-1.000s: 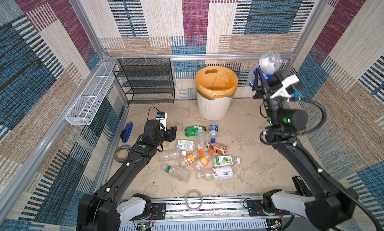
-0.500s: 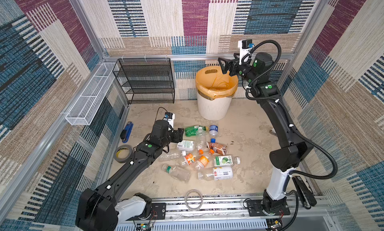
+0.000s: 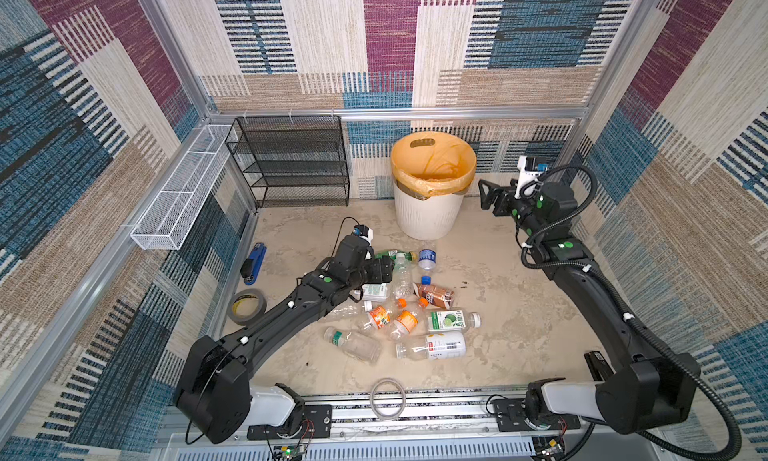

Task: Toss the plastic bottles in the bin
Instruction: 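Grasp clear white-cap bottle with left gripper while right gripper draws back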

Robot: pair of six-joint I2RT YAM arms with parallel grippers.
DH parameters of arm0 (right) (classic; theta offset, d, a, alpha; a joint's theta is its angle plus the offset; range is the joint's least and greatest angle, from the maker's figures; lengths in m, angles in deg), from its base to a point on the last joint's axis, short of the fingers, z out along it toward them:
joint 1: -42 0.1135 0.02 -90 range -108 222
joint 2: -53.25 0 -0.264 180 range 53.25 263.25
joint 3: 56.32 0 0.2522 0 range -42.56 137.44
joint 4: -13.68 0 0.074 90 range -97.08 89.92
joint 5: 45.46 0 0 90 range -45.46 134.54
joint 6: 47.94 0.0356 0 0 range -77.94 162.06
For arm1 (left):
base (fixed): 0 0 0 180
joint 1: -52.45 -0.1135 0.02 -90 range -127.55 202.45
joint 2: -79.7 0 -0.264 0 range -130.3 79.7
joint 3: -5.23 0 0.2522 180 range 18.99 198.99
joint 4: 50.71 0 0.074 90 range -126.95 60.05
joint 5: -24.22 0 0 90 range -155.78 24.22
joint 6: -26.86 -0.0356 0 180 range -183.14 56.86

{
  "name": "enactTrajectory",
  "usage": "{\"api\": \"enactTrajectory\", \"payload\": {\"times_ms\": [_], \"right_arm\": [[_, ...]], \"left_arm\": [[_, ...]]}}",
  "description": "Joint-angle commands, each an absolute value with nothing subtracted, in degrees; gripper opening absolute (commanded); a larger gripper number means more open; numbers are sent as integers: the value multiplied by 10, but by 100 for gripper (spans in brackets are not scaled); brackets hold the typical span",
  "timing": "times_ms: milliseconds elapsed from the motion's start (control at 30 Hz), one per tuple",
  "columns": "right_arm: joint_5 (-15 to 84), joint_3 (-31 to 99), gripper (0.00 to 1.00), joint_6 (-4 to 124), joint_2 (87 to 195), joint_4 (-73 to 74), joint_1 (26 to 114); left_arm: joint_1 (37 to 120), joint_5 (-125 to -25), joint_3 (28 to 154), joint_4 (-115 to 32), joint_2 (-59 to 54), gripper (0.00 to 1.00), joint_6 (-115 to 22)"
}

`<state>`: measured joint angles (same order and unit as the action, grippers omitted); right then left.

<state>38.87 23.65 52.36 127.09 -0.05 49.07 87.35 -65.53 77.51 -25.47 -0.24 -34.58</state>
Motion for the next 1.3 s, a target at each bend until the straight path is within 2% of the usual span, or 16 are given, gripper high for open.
{"api": "enactTrajectory", "payload": {"times_ms": [0, 100, 367, 900, 1067, 1267], "right_arm": [[404, 168, 97, 571, 1241, 19, 475], [395, 126, 97, 581, 1223, 20, 463], [392, 112, 97, 577, 1222, 22, 460], [376, 82, 96, 593, 1232, 53, 458], [374, 73, 96, 597, 1230, 62, 458], [372, 69, 96, 599, 1232, 65, 457]], "left_arm": [[894, -644, 817, -198, -41, 85, -288], [910, -645, 855, -161, -82, 85, -273], [921, -636, 906, -104, -163, 86, -258], [924, -674, 994, -85, -288, 85, -281], [923, -678, 1002, -96, -299, 77, -279], [923, -683, 1011, -102, -300, 62, -295]]}}
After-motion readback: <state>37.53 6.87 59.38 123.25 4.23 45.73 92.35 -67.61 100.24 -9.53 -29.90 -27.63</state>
